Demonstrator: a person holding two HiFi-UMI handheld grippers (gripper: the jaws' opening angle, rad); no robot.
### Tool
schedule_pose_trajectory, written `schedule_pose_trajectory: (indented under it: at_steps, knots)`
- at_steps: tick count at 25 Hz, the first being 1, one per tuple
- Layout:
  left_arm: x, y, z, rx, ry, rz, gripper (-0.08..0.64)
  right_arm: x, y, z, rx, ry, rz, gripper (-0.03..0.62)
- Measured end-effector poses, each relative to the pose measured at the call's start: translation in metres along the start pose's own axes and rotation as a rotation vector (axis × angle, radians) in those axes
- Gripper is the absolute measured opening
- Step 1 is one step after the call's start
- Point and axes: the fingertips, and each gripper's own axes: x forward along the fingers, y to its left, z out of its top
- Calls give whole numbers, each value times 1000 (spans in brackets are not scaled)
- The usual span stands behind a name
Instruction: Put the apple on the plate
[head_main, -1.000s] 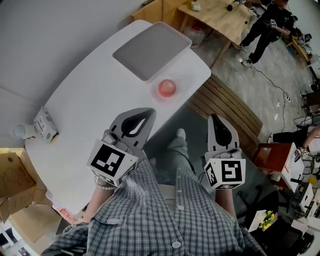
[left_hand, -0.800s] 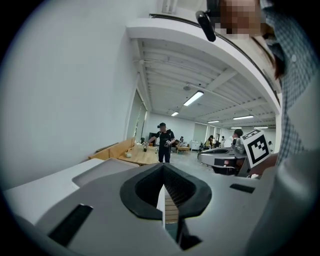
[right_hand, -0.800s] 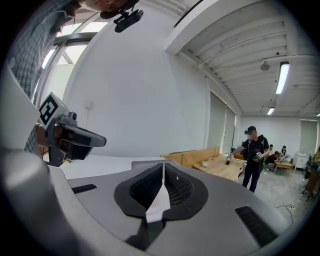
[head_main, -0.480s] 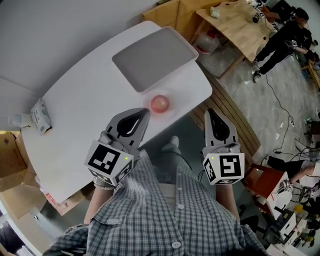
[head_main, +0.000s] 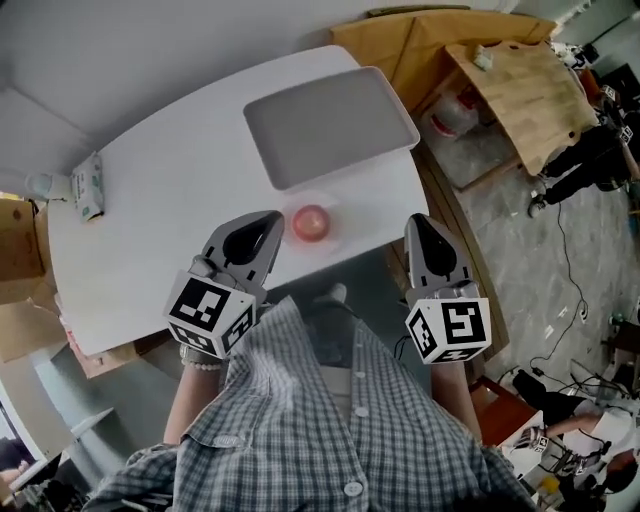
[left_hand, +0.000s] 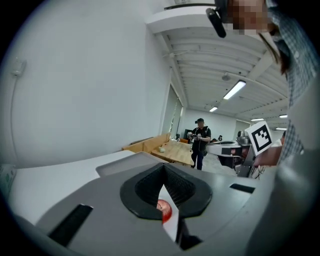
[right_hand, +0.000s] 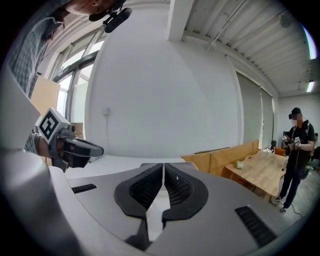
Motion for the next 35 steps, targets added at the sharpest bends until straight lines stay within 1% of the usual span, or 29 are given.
schedule_pose_trajectory:
  at_steps: [5, 10, 13, 17, 20, 23, 26, 29, 33, 35]
  knots:
    - [-1, 13, -20, -29, 49, 82, 9, 15, -2, -12, -6, 28, 78, 29]
    - [2, 20, -26, -79, 56, 139, 9, 29, -6, -25, 22, 74, 141, 29]
    - [4, 23, -32, -117, 67, 149, 9, 37, -6, -33, 21, 104, 167, 29]
    - [9, 23, -48, -154, 121, 137, 9, 46, -1, -48, 35, 169, 197, 29]
    - [16, 38, -59, -184, 150, 164, 9, 62, 8, -57, 29, 194, 236, 29]
    - [21, 50, -76, -212, 189, 183, 9, 72, 22, -67, -3, 223, 286, 29]
    - [23, 57, -93, -260, 239, 181, 9, 83, 28, -82, -16, 269, 275, 29]
    - [28, 64, -102, -315, 265, 170, 9, 96, 25, -96, 12, 310, 242, 29]
    - [32, 70, -113, -326, 306, 153, 9, 106, 27, -116, 61, 376, 236, 29]
    - [34, 73, -122, -333, 335, 154, 9, 111, 28, -125, 75, 407, 220, 29]
